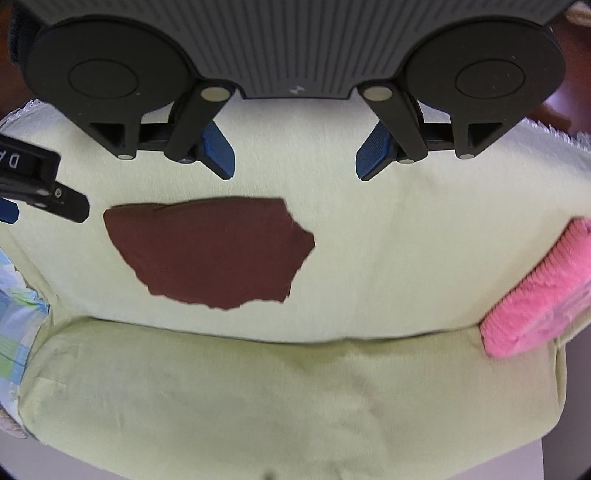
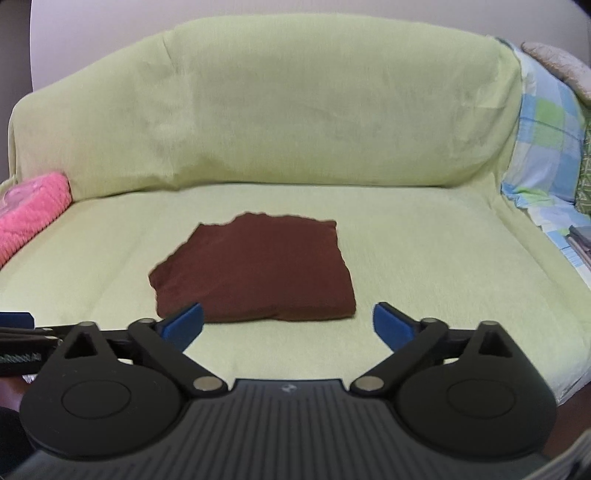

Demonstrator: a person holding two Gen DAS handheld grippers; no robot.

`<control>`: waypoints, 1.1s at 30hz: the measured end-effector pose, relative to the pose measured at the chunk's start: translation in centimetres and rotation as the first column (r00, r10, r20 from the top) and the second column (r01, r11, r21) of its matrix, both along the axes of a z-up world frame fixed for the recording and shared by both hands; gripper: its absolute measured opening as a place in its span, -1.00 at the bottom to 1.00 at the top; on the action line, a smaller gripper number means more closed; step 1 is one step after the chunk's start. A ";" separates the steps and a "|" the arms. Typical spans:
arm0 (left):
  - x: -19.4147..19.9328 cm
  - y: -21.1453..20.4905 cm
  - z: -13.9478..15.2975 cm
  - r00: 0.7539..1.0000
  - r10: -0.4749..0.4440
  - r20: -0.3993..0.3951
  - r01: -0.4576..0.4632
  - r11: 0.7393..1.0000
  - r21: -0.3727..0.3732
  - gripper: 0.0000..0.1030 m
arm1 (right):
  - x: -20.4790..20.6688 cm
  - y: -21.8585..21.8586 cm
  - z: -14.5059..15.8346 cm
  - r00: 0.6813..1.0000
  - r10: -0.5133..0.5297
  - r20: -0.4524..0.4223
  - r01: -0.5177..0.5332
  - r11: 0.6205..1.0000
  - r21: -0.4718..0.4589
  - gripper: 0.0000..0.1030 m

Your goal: Fold clothes

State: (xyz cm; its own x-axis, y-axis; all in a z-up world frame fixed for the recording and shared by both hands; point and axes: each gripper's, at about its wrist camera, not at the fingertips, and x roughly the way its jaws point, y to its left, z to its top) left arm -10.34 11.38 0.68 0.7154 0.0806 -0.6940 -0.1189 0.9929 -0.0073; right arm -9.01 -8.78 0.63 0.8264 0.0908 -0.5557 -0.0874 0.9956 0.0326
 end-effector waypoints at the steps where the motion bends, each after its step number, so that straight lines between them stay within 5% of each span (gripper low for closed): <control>1: -0.1 0.2 0.2 1.000 -0.002 0.010 0.002 1.000 -0.003 0.59 | -0.2 0.3 0.2 1.000 -0.001 0.004 0.001 1.000 -0.004 0.96; 8: -0.3 0.3 1.0 0.999 -0.032 0.030 0.031 0.999 0.022 0.62 | -2.4 2.9 1.6 1.000 -0.007 0.017 0.008 0.999 -0.036 0.96; 14: -1.3 0.2 1.3 0.999 0.011 0.052 -0.009 1.000 -0.027 0.64 | -3.6 2.7 1.3 0.999 -0.046 0.029 0.047 0.998 -0.038 0.97; 23: -4.4 -0.4 1.2 0.997 0.068 0.031 -0.069 0.998 0.016 0.64 | -3.6 0.9 0.6 0.995 -0.033 -0.091 0.039 0.997 0.059 0.97; 33: -5.9 0.1 1.0 0.996 0.089 0.022 -0.089 0.995 0.040 0.65 | -4.0 3.1 -0.1 0.995 0.051 -0.080 -0.054 0.998 -0.034 0.97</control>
State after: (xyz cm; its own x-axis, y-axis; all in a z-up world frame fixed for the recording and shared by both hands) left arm -16.19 11.52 1.68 0.7183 0.1724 -0.6740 -0.2070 0.9779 0.0294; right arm -13.01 -5.72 0.58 0.7744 0.1113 -0.6228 -0.1381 0.9904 0.0053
